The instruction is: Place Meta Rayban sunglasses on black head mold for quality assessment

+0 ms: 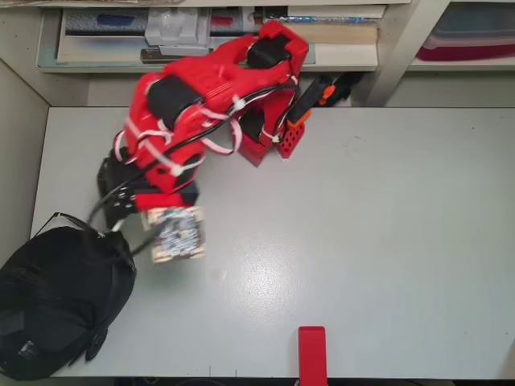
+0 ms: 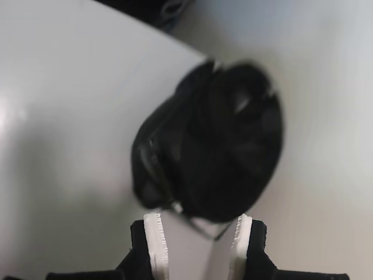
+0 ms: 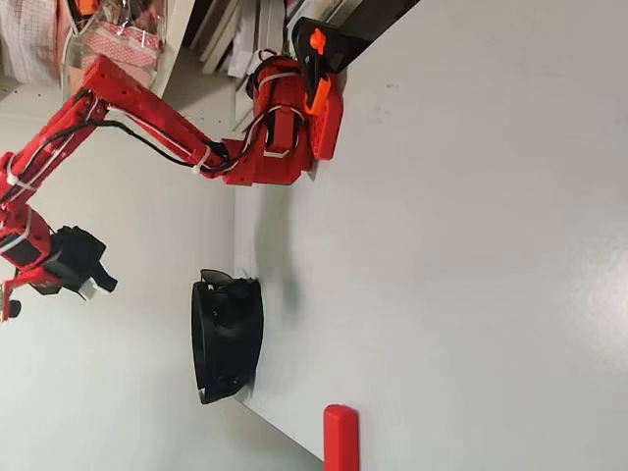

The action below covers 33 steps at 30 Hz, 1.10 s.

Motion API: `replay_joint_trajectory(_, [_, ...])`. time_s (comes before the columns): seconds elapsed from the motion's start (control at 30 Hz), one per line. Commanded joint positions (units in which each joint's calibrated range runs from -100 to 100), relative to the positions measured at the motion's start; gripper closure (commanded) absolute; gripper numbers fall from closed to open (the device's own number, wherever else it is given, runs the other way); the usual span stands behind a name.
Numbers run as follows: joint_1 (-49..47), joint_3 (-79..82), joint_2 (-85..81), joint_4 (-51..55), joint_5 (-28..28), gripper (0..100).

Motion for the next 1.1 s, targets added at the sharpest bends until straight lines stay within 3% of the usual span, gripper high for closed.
replay_joint_trajectory(0.0, [-12.22,9.65,-16.63,-6.83,5.16,36])
replay_joint_trajectory(0.17, [-23.69,27.76,-27.26,-17.57,15.77,36])
replay_joint_trajectory(0.3, [-24.58,39.77,-35.36,-18.52,27.73,34])
replay_joint_trajectory(0.43, [-29.78,47.05,-43.28,-18.95,23.45,34])
replay_joint_trajectory(0.7, [-34.54,65.61,-63.61,-19.21,25.37,36])
replay_joint_trajectory(1.07, [-34.99,76.8,-62.77,-21.55,20.96,36])
